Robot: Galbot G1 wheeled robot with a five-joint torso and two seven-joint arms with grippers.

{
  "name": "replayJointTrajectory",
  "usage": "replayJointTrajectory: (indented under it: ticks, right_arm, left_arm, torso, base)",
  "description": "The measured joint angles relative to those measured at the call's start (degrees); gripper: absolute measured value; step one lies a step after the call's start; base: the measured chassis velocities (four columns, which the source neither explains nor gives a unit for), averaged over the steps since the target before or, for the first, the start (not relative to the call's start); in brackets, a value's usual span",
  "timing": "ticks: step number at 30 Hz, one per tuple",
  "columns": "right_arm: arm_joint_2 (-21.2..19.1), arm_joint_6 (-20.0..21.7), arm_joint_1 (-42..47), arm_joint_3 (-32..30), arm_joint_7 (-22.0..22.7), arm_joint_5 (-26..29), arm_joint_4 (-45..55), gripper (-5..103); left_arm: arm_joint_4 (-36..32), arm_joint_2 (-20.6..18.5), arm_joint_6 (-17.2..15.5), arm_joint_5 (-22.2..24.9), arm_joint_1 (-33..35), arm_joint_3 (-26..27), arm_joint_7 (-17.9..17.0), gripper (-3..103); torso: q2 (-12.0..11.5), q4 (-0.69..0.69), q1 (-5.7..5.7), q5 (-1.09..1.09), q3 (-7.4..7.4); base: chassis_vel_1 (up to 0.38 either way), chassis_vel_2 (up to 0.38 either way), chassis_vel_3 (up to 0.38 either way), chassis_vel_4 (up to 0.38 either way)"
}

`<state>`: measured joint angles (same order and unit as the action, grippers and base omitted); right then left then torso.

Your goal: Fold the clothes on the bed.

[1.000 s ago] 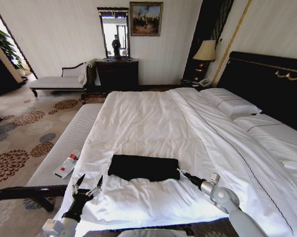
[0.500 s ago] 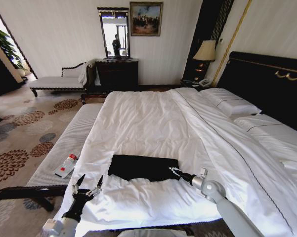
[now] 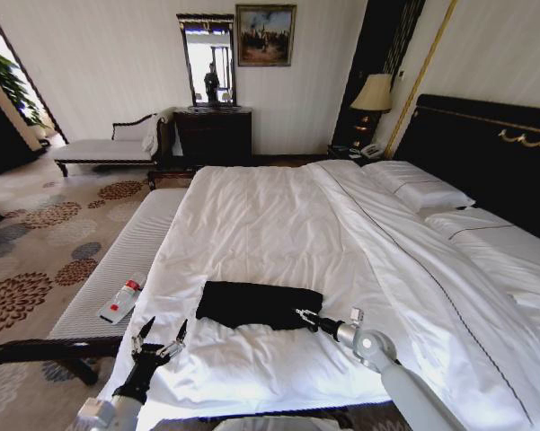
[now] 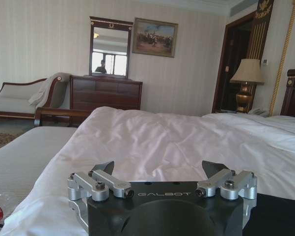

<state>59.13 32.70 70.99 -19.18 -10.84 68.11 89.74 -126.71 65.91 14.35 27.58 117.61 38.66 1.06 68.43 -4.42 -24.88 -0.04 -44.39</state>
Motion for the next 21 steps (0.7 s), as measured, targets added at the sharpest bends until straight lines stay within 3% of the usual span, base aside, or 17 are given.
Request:
replayJointTrajectory:
  ticks: [1,4,6,13,17,21]
  right_arm:
    - [0.00,0.00,0.00,0.00,0.00,0.00,0.00,63]
    - [-0.01,-0.40,0.25,-0.09,0.12,-0.66,0.28,46]
    - [0.02,-0.48,0.30,-0.19,0.18,-0.79,0.40,46]
    - [0.57,-1.20,0.51,-0.32,0.64,-2.04,0.61,14]
    - [0.72,-1.60,0.75,-0.60,0.65,-2.67,0.75,5]
    - [0.91,-2.86,1.47,-1.15,0.59,-5.03,1.10,5]
  left_arm:
    - [0.00,0.00,0.00,0.00,0.00,0.00,0.00,100]
    - [0.00,0.00,-0.01,0.00,0.00,0.00,-0.01,100]
    - [0.00,0.00,0.00,0.00,0.00,-0.01,-0.01,100]
    - [0.00,0.00,-0.01,0.00,0.00,-0.01,-0.03,100]
    - [0.00,0.00,0.00,0.00,0.00,-0.01,-0.03,100]
    - [0.00,0.00,-0.01,0.00,0.00,-0.01,-0.04,100]
  torso:
    - [0.00,0.00,0.00,0.00,0.00]
    - [0.00,0.01,0.00,0.01,0.00]
    - [0.00,0.01,0.00,0.01,0.00]
    - [-0.01,0.02,0.00,0.01,0.00]
    - [0.00,0.02,0.00,0.01,0.00]
    - [0.00,0.02,0.00,0.01,0.00]
  base:
    - [0.000,0.000,0.000,0.000]
    - [0.000,0.000,0.000,0.000]
    - [0.000,0.000,0.000,0.000]
    - [0.000,0.000,0.000,0.000]
    - [0.000,0.000,0.000,0.000]
    - [0.000,0.000,0.000,0.000]
